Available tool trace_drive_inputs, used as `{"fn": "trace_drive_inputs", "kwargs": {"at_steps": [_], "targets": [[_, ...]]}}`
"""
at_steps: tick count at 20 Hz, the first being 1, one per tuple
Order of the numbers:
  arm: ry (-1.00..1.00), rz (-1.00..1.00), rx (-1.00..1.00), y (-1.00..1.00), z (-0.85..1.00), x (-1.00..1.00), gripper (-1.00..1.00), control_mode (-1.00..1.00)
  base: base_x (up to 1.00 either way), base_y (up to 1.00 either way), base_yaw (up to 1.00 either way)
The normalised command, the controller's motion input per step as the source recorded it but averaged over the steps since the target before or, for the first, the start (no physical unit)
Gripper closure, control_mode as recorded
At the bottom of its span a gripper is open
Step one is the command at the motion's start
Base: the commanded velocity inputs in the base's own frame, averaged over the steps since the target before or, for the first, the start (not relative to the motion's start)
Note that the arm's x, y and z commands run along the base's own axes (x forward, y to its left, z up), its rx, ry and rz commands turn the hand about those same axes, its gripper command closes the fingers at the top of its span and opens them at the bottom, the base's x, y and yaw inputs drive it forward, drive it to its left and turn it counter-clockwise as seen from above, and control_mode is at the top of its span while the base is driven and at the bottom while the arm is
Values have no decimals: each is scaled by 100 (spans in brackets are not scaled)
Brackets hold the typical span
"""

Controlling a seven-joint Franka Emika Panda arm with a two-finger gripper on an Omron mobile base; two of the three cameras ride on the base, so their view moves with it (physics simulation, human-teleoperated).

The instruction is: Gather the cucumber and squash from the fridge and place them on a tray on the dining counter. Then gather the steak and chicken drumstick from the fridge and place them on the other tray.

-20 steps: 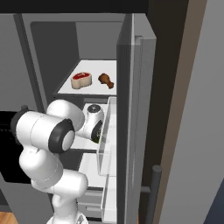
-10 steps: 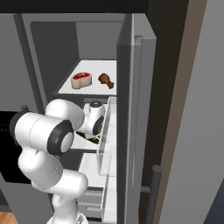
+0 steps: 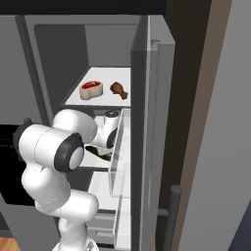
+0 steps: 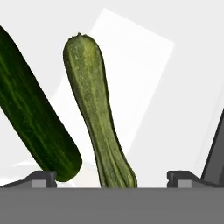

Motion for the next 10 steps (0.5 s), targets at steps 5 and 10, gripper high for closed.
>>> {"fn": "trace_drive_inputs", "kwargs": {"at_steps": [5,10], "targets": [[-2,11,0,-6,-14,-4,-100,-100,0,0,0],[0,10,-1,0,-20,0,-100,-100,0,0,0]]}}
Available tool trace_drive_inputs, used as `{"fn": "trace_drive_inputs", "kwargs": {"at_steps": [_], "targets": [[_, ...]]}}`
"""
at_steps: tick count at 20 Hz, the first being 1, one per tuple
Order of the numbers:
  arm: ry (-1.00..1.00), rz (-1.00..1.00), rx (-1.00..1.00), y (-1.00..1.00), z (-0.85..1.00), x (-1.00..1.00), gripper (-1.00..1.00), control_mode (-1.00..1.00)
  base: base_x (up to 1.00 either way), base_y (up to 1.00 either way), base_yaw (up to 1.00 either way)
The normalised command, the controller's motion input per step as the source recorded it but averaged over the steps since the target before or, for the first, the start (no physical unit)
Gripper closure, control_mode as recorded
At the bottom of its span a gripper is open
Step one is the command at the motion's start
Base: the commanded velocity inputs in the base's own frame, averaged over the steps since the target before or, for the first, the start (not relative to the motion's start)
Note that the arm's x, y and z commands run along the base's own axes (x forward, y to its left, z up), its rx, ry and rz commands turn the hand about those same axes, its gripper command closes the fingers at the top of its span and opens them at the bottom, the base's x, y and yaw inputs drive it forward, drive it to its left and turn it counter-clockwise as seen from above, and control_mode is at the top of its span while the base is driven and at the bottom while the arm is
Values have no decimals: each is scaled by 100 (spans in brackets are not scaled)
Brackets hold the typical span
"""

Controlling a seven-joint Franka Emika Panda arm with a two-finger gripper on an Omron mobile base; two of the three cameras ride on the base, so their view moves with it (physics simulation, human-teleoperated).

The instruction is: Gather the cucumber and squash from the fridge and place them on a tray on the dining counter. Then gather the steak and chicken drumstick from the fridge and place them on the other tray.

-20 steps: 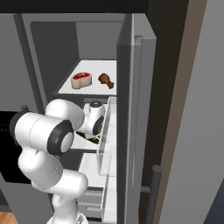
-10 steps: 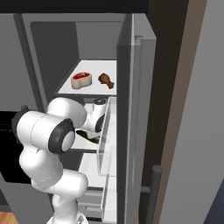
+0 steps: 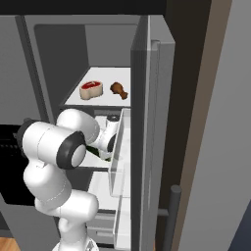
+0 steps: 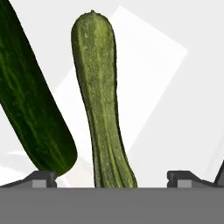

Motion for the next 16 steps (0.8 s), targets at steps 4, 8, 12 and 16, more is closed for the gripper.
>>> {"fn": "trace_drive_inputs", "kwargs": {"at_steps": [4,8,12,16], "targets": [[0,11,0,-2,-18,0,-100,-100,0,0,0],[0,13,0,-14,-22,0,-100,-100,0,0,0],[0,13,0,-4,-35,0,-100,-100,0,0,0],[0,11,-11,20,-62,0,-100,-100,0,0,0]]}}
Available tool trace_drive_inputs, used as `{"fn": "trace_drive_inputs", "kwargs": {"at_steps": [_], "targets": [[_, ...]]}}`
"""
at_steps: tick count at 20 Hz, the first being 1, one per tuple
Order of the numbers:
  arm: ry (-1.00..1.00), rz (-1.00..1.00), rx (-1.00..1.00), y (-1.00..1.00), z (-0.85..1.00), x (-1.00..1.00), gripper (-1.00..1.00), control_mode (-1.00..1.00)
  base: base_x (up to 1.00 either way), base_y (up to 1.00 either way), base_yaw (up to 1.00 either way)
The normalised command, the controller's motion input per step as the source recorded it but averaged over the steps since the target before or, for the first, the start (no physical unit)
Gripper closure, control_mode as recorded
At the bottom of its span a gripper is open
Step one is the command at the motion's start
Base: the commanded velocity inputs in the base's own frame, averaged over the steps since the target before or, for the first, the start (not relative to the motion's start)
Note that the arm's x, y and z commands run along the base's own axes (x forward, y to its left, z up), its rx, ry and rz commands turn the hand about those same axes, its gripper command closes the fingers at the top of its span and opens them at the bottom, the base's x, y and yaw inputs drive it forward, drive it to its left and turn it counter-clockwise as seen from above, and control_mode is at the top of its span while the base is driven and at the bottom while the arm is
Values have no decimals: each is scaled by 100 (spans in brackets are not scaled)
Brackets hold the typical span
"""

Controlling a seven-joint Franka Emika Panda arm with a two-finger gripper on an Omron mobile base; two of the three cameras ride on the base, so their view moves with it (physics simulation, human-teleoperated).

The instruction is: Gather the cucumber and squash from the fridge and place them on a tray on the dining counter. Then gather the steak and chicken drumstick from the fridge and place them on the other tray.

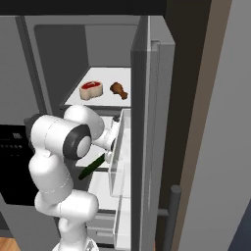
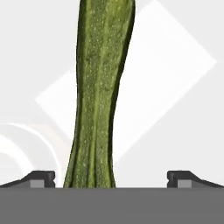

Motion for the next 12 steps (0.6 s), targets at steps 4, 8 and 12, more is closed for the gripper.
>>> {"fn": "trace_drive_inputs", "kwargs": {"at_steps": [4,8,12], "targets": [[0,11,-12,24,-66,12,-100,-100,0,0,0],[0,12,-9,22,-50,28,-100,-100,0,0,0],[0,13,-7,16,-58,24,-100,-100,0,0,0]]}}
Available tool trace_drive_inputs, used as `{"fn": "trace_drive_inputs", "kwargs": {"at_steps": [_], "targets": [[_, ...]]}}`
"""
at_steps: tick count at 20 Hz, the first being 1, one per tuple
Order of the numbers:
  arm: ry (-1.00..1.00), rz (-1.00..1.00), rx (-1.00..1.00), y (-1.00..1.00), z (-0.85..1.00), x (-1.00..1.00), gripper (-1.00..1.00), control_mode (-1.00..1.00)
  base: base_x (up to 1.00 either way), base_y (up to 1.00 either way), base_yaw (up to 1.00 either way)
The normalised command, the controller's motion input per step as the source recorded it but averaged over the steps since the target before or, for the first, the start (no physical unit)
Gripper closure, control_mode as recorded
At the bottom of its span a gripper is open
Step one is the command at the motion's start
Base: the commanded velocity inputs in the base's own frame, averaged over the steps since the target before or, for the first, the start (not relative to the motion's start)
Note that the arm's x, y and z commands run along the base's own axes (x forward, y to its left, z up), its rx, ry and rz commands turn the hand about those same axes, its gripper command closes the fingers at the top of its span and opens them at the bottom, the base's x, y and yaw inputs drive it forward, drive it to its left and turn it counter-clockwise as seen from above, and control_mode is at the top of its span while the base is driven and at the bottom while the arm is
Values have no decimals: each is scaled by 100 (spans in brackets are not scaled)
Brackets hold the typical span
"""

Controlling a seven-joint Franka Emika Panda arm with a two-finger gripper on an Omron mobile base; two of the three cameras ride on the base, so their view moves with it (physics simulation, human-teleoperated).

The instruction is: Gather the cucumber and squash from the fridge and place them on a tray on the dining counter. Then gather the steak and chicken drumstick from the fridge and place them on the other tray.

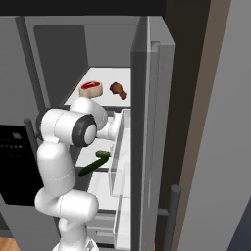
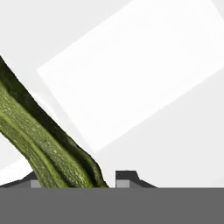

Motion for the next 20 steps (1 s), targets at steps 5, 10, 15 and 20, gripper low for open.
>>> {"fn": "trace_drive_inputs", "kwargs": {"at_steps": [5,10,15,20], "targets": [[0,12,-3,5,-54,2,100,-100,0,0,0],[0,5,-2,8,-21,-10,100,-100,0,0,0],[0,0,-3,16,-10,-14,100,-100,0,0,0],[0,0,-1,8,-2,-22,100,-100,0,0,0]]}}
